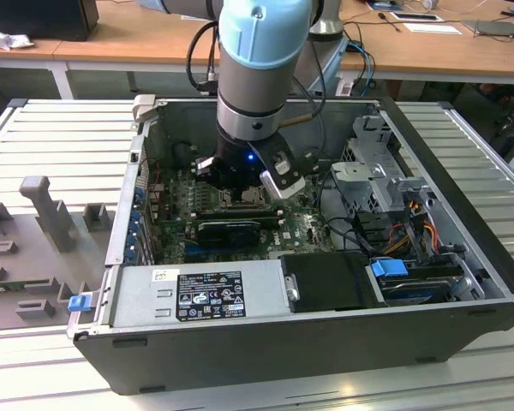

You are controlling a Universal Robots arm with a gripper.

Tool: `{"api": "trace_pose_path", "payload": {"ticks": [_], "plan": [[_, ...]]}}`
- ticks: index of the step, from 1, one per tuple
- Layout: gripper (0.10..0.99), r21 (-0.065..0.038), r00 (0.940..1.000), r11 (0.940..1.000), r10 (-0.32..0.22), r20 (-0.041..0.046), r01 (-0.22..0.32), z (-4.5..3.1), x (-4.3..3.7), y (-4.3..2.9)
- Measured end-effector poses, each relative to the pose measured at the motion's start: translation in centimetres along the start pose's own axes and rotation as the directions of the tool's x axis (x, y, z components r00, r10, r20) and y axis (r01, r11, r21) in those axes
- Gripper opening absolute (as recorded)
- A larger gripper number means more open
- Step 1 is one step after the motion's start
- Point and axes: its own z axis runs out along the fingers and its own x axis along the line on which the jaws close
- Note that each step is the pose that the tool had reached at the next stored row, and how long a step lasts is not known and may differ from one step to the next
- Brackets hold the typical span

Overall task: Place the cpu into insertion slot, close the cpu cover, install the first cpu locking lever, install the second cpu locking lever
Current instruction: 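Install the second cpu locking lever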

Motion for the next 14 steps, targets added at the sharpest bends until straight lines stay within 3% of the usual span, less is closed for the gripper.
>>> {"api": "trace_pose_path", "payload": {"ticks": [2,10,14], "plan": [[0.106,-0.006,1.0,1.0,-0.003,-0.0002,0.003,0.59,0.81,-0.1],[0.106,-0.01,1.0,0.9999,-0.008,-0.0013,0.008,2.37,1.44,-0.52],[0.106,-0.025,0.9999,0.9996,-0.012,-0.0009,0.012,3.14,2.02,-0.67]]}}
